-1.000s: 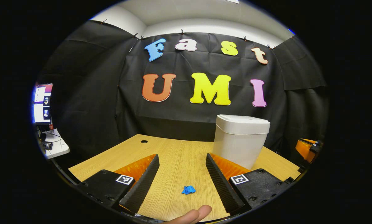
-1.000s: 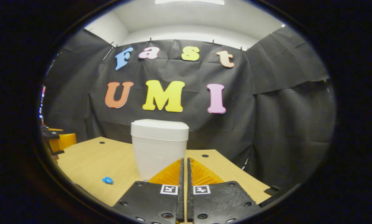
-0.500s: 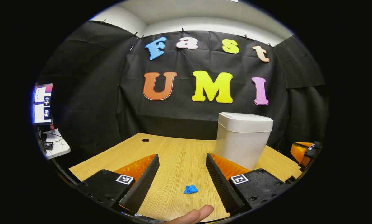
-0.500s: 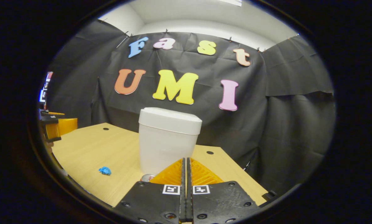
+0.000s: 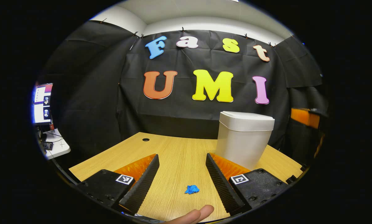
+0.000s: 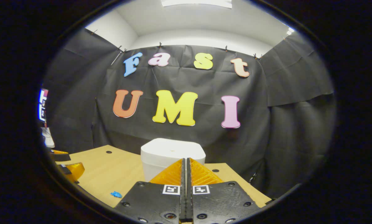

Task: Press the lid of the desktop garbage bin to open it, pick up the crumpled paper on the desktop and throw it into the bin, then pick up the pop can on the desktop and drop it into the bin, and finally close the garbage bin lid.

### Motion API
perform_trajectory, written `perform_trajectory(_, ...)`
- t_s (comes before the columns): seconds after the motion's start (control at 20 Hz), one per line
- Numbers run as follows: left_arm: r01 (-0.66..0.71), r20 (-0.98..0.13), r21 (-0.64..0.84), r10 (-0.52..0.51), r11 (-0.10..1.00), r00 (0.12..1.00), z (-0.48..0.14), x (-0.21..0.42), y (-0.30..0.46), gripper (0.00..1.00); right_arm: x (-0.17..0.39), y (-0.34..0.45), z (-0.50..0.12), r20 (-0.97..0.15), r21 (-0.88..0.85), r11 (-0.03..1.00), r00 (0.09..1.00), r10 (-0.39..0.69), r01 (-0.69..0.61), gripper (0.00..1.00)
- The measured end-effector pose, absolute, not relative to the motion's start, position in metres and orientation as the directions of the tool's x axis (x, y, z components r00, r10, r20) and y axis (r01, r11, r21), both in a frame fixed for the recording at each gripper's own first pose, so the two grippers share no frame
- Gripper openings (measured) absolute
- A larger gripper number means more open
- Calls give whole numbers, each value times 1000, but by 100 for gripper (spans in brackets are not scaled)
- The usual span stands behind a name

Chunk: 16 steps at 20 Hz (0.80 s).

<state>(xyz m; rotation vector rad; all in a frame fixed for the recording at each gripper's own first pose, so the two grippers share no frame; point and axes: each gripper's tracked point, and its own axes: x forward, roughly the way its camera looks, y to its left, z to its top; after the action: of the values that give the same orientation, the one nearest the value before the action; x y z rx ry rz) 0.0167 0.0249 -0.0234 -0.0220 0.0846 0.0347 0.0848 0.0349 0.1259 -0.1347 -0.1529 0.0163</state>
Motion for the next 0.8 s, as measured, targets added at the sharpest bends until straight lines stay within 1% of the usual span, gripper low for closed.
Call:
perform_trajectory(0.15, -38, -87, -15, 36, 999, 996, -26, 18, 25, 98, 108, 54, 144, 141, -127, 991, 988, 56, -38, 0)
perform_trajectory(0.35, -33, -93, -23, 31, 999, 995, -27, 19, 26, 98, 145, 74, 132, 33, -115, 989, 995, 94, -90, 0)
perform_trajectory(0.6, -58, -100, -30, 54, 998, 993, -28, 23, 38, 97, 199, 76, 113, -70, -109, 992, 996, 53, -60, 0)
perform_trajectory(0.8, -76, -105, -29, 73, 997, 992, -30, 23, 51, 98, 215, 77, 102, -119, -94, 994, 992, 51, -62, 0)
